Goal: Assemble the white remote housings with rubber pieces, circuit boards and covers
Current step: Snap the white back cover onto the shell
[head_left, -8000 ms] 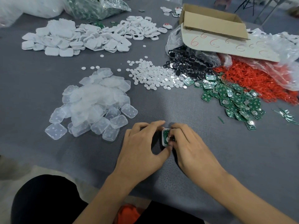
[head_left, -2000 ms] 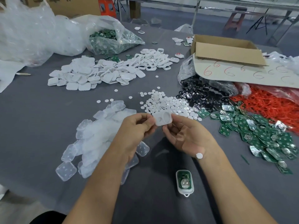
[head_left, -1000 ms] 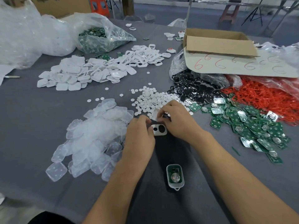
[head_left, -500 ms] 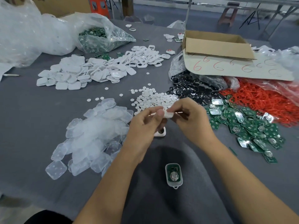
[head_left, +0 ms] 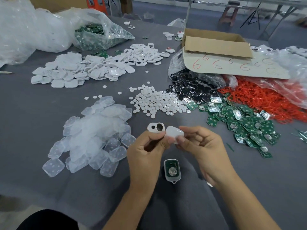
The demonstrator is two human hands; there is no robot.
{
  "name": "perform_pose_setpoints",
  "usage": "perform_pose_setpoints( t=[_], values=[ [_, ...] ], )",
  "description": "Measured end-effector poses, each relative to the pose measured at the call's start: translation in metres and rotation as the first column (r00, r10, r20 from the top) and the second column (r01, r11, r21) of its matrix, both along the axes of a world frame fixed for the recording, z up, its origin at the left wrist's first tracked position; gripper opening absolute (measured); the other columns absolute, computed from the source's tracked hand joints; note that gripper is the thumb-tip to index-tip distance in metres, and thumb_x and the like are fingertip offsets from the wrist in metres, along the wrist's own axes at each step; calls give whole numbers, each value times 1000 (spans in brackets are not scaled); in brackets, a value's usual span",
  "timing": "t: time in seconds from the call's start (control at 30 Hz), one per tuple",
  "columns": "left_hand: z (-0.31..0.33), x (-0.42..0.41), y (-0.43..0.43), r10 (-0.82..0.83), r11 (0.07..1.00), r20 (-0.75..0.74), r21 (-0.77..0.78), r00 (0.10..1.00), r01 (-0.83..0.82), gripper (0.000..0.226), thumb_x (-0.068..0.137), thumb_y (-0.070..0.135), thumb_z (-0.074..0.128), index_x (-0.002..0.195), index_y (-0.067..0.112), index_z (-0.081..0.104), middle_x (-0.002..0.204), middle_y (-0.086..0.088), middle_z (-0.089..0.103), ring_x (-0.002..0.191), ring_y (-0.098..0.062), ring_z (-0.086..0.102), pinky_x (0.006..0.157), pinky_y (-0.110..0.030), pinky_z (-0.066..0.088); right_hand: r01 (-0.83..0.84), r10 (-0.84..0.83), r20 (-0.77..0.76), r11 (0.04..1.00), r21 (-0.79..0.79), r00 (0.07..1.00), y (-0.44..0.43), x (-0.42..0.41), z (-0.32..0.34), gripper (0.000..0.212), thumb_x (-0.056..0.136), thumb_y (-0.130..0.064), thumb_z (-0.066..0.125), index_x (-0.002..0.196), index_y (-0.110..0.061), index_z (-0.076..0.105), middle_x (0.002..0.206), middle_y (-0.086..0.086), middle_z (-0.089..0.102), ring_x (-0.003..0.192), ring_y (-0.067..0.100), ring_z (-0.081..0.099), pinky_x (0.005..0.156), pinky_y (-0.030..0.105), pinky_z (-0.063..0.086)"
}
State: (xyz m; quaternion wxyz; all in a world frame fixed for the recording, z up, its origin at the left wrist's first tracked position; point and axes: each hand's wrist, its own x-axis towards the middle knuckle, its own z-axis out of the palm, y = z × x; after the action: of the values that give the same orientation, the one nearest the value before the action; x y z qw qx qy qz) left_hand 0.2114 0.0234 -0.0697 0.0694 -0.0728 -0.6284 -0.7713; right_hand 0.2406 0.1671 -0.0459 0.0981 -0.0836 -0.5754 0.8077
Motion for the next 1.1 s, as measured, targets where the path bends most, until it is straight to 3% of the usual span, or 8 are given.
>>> perform_pose_setpoints(
  t=[0.23, 0.33, 0.53, 0.63, 0.87, 0.97, 1.03, 1.1],
  values=[
    [-12, 2, 1, 25, 994, -149, -99, 988, -40, 15, 81, 21, 81, 91, 17, 72, 90, 10, 76, 85, -7, 73, 77, -21, 56, 91, -79, 102, 989, -114, 992, -6, -3, -14, 25, 66, -10, 79, 91, -13, 79, 90, 15, 76, 80, 19, 73, 70, 25, 59],
    [-12, -1, 0, -41, 968, -193, -250, 980, -8, 43, 77, 34, 85, 116, 20, 70, 113, 9, 71, 107, -15, 69, 86, -23, 56, 121, -99, 100, 961, -249, 990, -2, -9, -13, 27, 73, -5, 73, 99, -6, 71, 93, 14, 77, 82, 18, 74, 70, 24, 59],
    [-13, 4, 5, -270, 789, -280, -613, 921, 45, 98, 62, 66, 85, 145, 27, 50, 144, 12, 47, 139, -11, 41, 116, -24, 32, 178, -175, 32, 957, -227, 984, -4, -13, -15, 27, 79, -9, 72, 106, -12, 71, 93, 9, 74, 86, 17, 72, 78, 24, 59],
    [-14, 2, 5, -336, 746, -242, -658, 910, 101, 109, 57, 74, 81, 151, 35, 41, 150, 16, 36, 144, -8, 32, 119, -23, 26, 200, -203, 3, 960, -197, 979, -8, -13, -18, 26, 81, -11, 71, 107, -11, 70, 98, 12, 73, 92, 21, 71, 83, 29, 59],
    [-21, 2, 5, -486, 544, -123, -818, 865, 189, 136, 54, 76, 81, 160, 46, 1, 161, 16, 10, 153, -11, 6, 124, -48, 24, 247, -256, -22, 948, -202, 966, -4, -16, -21, 30, 80, -10, 69, 109, -4, 65, 94, 13, 71, 87, 21, 70, 77, 27, 58],
    [-18, 1, 5, -461, 652, -141, -724, 876, 227, 125, 56, 69, 86, 158, 47, 16, 159, 23, 21, 151, -6, 17, 123, -35, 27, 232, -242, -52, 962, -141, 969, 0, -16, -23, 27, 82, -9, 69, 109, -5, 66, 93, 12, 72, 87, 20, 71, 78, 27, 58],
    [-16, 0, 4, -369, 825, -122, -500, 921, 264, 102, 65, 56, 89, 150, 46, 34, 148, 28, 43, 141, -4, 41, 113, -19, 37, 197, -202, -99, 978, -65, 974, 2, -14, -23, 23, 81, -7, 70, 104, -10, 68, 94, 9, 74, 87, 19, 73, 78, 26, 58],
    [-13, -2, 4, -274, 924, -102, -302, 956, 233, 75, 79, 42, 85, 143, 40, 47, 133, 22, 61, 124, -9, 61, 101, -23, 49, 152, -150, -159, 988, 1, 976, 2, -13, -22, 24, 78, -4, 73, 98, -17, 72, 93, 7, 76, 87, 18, 74, 78, 24, 58]
  ],
)
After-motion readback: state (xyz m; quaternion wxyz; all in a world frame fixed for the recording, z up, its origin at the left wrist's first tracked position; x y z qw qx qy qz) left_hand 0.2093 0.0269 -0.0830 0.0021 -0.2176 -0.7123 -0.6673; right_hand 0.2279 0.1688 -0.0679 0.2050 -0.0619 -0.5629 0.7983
